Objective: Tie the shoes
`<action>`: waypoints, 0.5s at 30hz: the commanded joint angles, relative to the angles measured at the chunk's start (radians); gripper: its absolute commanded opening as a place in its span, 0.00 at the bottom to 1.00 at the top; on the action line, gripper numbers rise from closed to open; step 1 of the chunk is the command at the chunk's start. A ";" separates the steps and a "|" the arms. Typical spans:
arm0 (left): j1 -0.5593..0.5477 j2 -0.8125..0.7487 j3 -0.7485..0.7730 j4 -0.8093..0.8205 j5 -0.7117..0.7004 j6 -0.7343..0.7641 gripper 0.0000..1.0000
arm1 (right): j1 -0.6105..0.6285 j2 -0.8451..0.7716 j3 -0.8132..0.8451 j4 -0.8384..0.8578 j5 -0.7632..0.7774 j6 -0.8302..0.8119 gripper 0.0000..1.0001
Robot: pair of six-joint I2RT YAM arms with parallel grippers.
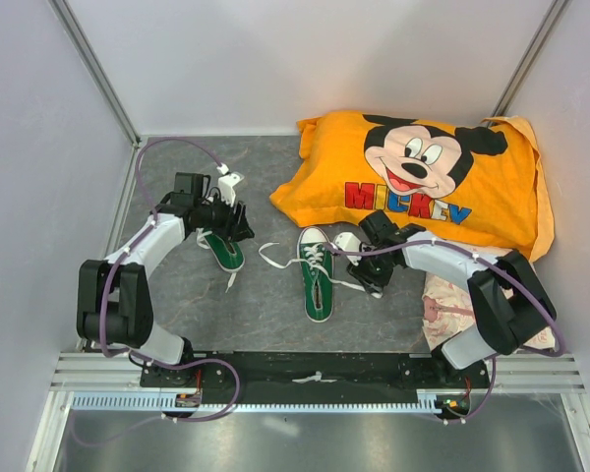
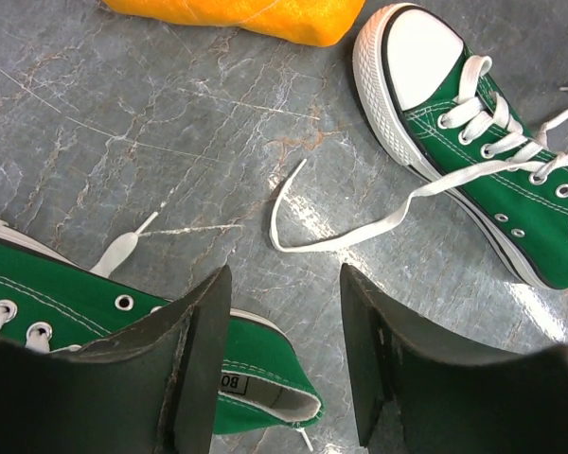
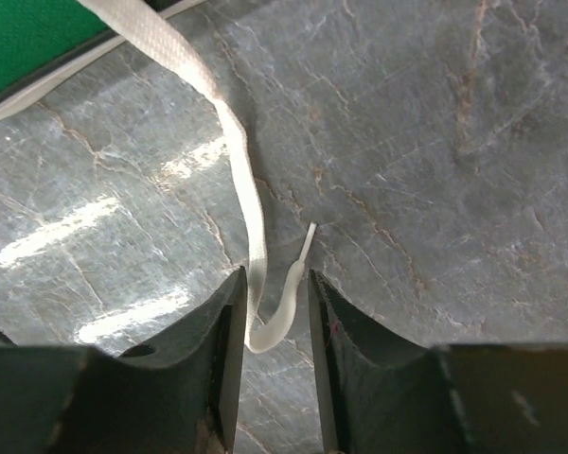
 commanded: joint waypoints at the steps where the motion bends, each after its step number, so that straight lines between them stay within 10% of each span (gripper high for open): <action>1: 0.003 -0.037 0.001 0.017 0.024 0.040 0.56 | -0.003 0.005 0.013 0.029 0.065 -0.004 0.38; 15: -0.112 0.151 0.137 -0.072 -0.158 0.152 0.53 | -0.083 -0.062 0.069 -0.041 0.099 0.107 0.50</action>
